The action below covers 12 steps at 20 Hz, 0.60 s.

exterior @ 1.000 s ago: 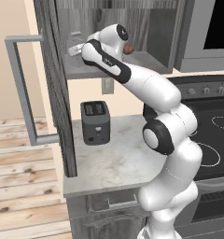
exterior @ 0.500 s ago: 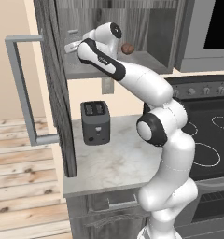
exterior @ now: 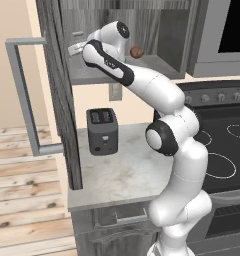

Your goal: Pick the cheese from the fridge and the cheese grater from the cabinet and place them next to the salad bowl.

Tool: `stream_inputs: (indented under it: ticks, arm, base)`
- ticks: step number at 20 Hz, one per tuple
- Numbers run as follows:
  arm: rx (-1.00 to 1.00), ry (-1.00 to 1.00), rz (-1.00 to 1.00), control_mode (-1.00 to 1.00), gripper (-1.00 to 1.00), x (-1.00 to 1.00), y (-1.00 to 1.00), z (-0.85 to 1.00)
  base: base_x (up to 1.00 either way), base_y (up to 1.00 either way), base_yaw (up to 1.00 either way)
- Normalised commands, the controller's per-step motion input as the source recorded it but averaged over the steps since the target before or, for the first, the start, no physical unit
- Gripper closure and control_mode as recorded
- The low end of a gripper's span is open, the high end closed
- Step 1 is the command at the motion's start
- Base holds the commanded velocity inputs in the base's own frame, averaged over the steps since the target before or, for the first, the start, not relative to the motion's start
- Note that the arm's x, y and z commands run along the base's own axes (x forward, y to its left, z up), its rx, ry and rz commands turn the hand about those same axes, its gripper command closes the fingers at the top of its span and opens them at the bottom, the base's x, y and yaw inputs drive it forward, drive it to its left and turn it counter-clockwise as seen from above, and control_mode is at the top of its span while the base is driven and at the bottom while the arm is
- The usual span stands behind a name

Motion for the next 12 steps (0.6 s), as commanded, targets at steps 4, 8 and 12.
stream_inputs:
  ticks: [4, 8, 12]
  arm:
    - [0.0, 0.0, 0.0, -1.0, 1.0, 0.0, 0.0, 0.0]
    - [0.0, 0.0, 0.0, -1.0, 1.0, 0.0, 0.0, 0.0]
    - [0.0, 0.0, 0.0, -1.0, 1.0, -0.04, 0.0, 0.0]
  base:
    - [0.0, 0.0, 0.0]
    - [0.0, 0.0, 0.0]
    - [0.0, 0.0, 0.0]
